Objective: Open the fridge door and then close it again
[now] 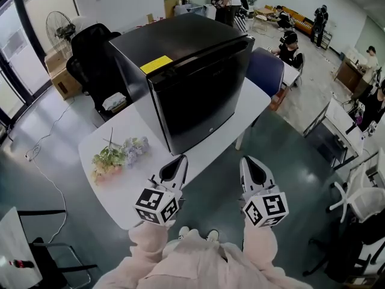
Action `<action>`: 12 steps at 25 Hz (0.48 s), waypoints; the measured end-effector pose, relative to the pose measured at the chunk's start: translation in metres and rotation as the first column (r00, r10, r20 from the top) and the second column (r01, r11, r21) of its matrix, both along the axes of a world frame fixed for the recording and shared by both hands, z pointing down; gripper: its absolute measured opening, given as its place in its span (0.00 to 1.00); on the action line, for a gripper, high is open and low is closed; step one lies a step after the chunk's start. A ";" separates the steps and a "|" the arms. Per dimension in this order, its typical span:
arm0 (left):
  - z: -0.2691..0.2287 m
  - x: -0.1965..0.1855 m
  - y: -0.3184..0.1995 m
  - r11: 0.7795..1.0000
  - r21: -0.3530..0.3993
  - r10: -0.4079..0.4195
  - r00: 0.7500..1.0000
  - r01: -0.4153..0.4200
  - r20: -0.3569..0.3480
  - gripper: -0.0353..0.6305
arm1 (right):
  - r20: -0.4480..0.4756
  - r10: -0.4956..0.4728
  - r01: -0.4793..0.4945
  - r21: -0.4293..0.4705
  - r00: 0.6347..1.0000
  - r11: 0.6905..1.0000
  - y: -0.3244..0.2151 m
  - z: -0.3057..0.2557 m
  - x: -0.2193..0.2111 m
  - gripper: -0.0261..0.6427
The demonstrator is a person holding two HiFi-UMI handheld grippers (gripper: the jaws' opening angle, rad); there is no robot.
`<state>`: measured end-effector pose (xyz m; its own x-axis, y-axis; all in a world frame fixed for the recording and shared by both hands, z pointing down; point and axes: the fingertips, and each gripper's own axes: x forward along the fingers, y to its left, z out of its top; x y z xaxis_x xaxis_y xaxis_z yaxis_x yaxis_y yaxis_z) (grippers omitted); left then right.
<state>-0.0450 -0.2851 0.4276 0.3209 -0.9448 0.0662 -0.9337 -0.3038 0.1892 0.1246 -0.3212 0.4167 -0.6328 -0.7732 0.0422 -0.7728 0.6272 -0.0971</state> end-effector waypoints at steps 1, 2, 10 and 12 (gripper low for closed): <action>0.002 0.000 0.000 1.000 -0.003 -0.001 1.000 0.001 0.010 0.07 | -0.005 -0.011 0.011 -0.007 1.000 1.000 0.000 0.003 -0.003 0.06; 0.004 0.000 0.000 1.000 -0.005 -0.003 1.000 0.003 0.019 0.07 | -0.004 -0.023 0.023 -0.014 1.000 1.000 0.000 0.005 -0.006 0.05; 0.008 -0.012 -0.002 0.999 -0.012 -0.030 0.999 0.030 0.025 0.07 | -0.003 -0.076 0.076 -0.035 0.997 0.997 -0.002 0.009 -0.024 0.05; 0.009 -0.015 -0.002 0.999 -0.013 -0.037 0.999 0.038 0.027 0.07 | 0.003 -0.079 0.079 -0.038 0.997 0.996 -0.003 0.009 -0.026 0.05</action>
<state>-0.0601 -0.2868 0.4362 0.2833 -0.9551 0.0866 -0.9492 -0.2663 0.1678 0.0982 -0.3240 0.4253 -0.6922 -0.7183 0.0695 -0.7205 0.6824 -0.1233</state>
